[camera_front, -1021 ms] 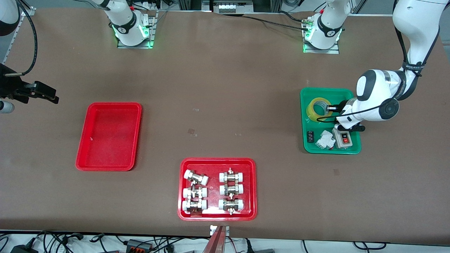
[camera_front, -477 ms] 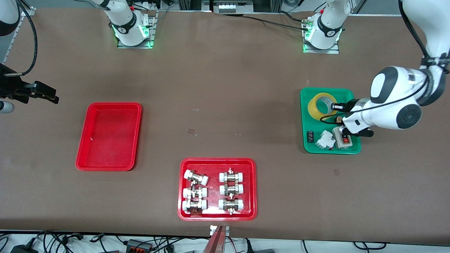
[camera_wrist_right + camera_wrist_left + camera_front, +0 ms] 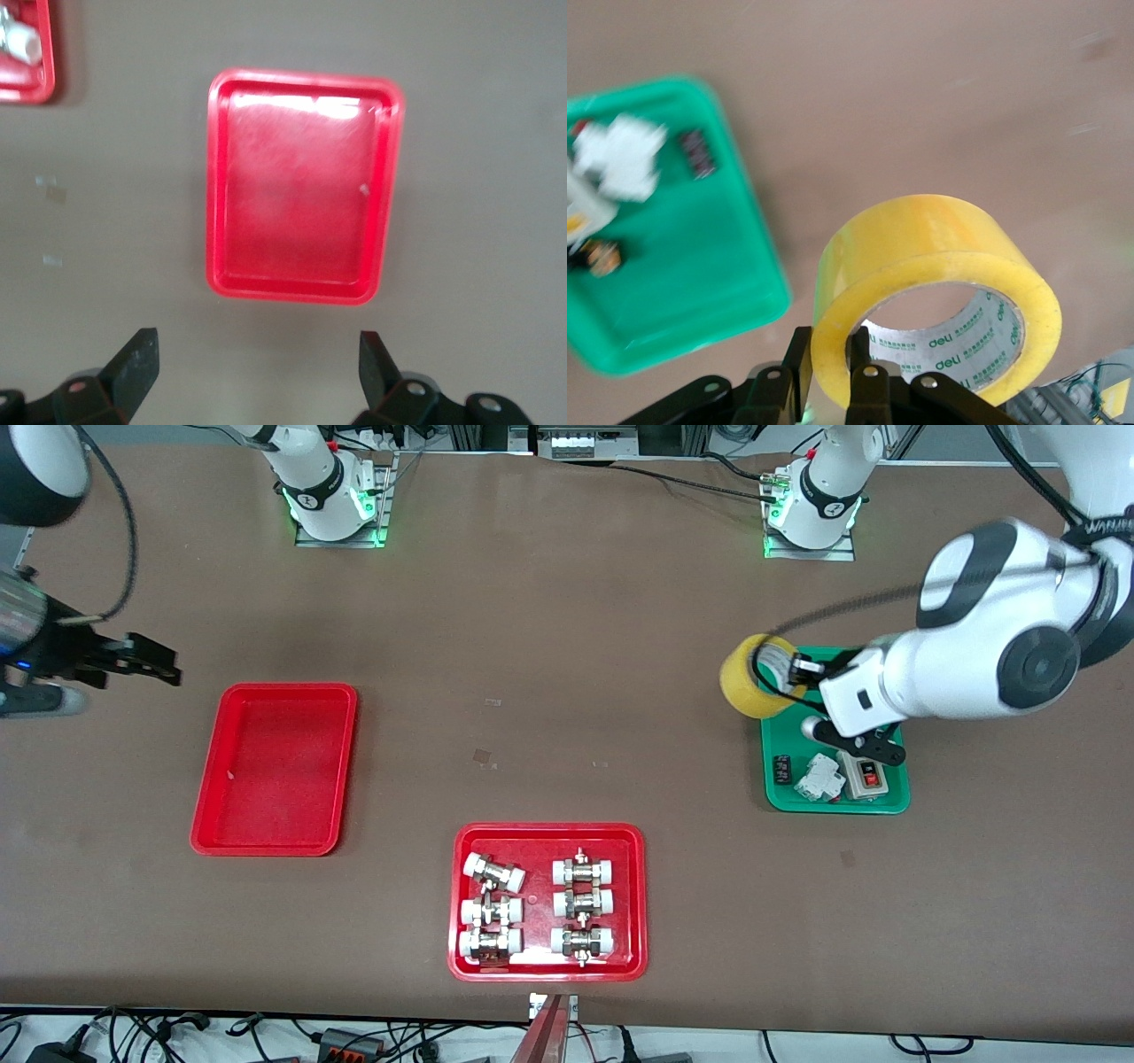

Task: Left arm passes tape to right arm into tray
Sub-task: 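Lift the tape with the left gripper while the right gripper approaches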

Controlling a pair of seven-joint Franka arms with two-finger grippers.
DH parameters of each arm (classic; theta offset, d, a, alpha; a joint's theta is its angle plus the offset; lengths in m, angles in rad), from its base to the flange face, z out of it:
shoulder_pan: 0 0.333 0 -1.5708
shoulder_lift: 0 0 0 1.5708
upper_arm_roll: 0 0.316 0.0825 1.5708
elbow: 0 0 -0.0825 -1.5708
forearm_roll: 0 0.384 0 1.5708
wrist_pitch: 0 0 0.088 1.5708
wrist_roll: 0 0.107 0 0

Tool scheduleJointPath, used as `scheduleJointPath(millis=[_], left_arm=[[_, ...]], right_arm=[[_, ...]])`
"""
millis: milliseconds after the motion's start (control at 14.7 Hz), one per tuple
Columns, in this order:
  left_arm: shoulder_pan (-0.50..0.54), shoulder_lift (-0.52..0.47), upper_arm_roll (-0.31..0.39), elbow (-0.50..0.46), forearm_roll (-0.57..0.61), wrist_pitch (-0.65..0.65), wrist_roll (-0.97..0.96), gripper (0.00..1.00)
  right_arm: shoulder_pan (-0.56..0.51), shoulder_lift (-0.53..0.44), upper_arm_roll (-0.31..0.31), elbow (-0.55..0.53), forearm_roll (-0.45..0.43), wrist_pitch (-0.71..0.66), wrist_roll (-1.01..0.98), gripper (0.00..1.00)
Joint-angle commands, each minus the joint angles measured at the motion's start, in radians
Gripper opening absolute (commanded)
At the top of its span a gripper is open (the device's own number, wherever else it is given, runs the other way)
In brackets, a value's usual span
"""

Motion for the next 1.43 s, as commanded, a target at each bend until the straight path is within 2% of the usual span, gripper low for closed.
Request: scheduleJointPath(millis=[0,136,409,477,681,885,1021,1362], left_arm=[[-0.017,0.062,-0.036,0.126,-0.103,-0.002,-0.039,0.0],[-0.035,0.081,-0.039,0.126,-0.113,0.073,-0.115,0.0],[-0.177,0.159,-0.038,0.124,-0.129,0.271,-0.212,0.04],[-0.207,0.167,-0.031,0.124,-0.124,0.311,-0.238,0.0],[-0.253,0.229,-0.027,0.124,-0.121,0.471,-0.245,0.0],[-0.345,0.294,-0.022,0.118,-0.046,0.636,-0.254,0.0],[-0.368,0.323,-0.022,0.118,-0.002,0.705,-0.268,0.0],[-0.392,0.351,-0.022,0.118,0.017,0.724,-0.257,0.0]], right_arm=[[0.022,0.04,0.003,0.011,0.064,-0.025,-0.039,1.0],[0.031,0.091,0.006,0.019,0.147,0.001,-0.047,1.0],[0.028,0.117,0.055,0.043,0.411,0.034,-0.048,1.0],[0.028,0.135,0.067,0.051,0.501,0.056,-0.05,1.0],[0.031,0.187,0.081,0.059,0.696,0.097,-0.132,1.0],[0.07,0.266,0.081,0.112,0.801,0.105,-0.299,1.0],[0.104,0.312,0.081,0.17,0.821,0.129,-0.314,1.0],[0.188,0.361,0.081,0.18,0.832,0.27,-0.334,1.0]])
